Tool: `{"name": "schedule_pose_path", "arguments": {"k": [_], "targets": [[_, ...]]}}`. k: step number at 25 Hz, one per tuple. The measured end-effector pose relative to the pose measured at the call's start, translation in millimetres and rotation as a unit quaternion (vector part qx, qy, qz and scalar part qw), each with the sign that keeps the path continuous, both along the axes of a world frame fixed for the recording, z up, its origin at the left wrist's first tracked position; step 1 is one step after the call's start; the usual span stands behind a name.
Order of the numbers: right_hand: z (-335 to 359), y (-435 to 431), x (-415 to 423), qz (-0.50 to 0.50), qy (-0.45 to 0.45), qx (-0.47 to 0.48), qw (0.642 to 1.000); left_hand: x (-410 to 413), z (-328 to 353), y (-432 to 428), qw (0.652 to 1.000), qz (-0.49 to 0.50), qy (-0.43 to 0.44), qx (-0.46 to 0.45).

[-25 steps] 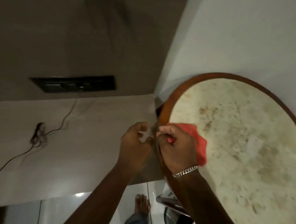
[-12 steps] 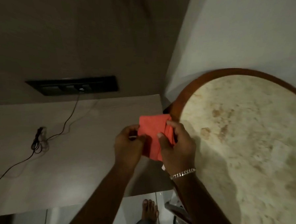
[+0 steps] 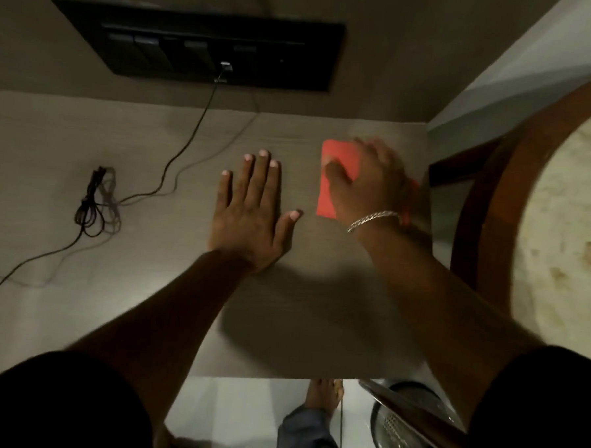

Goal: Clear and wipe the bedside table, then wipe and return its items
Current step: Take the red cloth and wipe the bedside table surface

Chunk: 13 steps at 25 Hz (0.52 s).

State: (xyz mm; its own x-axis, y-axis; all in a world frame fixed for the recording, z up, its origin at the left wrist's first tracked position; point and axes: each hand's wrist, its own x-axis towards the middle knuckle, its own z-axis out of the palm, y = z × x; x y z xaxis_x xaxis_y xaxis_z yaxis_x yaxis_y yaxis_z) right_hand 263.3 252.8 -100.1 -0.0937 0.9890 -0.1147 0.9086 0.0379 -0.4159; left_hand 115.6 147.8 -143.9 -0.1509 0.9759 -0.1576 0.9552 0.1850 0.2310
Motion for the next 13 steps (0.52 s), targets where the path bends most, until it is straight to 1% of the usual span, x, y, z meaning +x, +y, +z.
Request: {"name": "schedule_pose_path", "arguments": {"k": [1, 2, 3, 4, 6, 8, 9, 12, 13], "targets": [[-10, -7, 2, 0.012, -0.048, -0.004, 0.999, 0, -2, 3, 1.000, -0.003, 0.013, 0.012], [-19, -15, 9, -0.003, -0.102, 0.004, 0.995, 0, -1, 7, 1.000, -0.008, 0.018, 0.018], [-23, -19, 18, -0.033, -0.147, 0.022, 0.988, -2, 0, 12, 1.000, -0.011, 0.022, 0.018], [-25, -16, 25, -0.062, -0.169, 0.032, 0.983, -3, 0, 16, 0.999, -0.012, 0.026, 0.019], [-26, 9, 24, -0.085, -0.163, 0.040, 0.982, -5, -1, 20, 0.999, -0.004, 0.033, 0.021], [-24, 40, 5, -0.114, -0.129, 0.032, 0.985, -6, -3, 19, 0.999, -0.005, 0.042, 0.021], [-23, 41, -3, -0.110, -0.130, 0.037, 0.985, -5, -3, 19, 0.999, -0.010, 0.047, 0.017], [-26, 2, 9, 0.002, -0.165, 0.098, 0.981, -6, 2, 23, 0.999, -0.017, 0.046, 0.005], [-26, -7, 19, 0.004, -0.174, 0.097, 0.980, -6, 3, 25, 0.999, -0.017, 0.045, 0.004]]}}
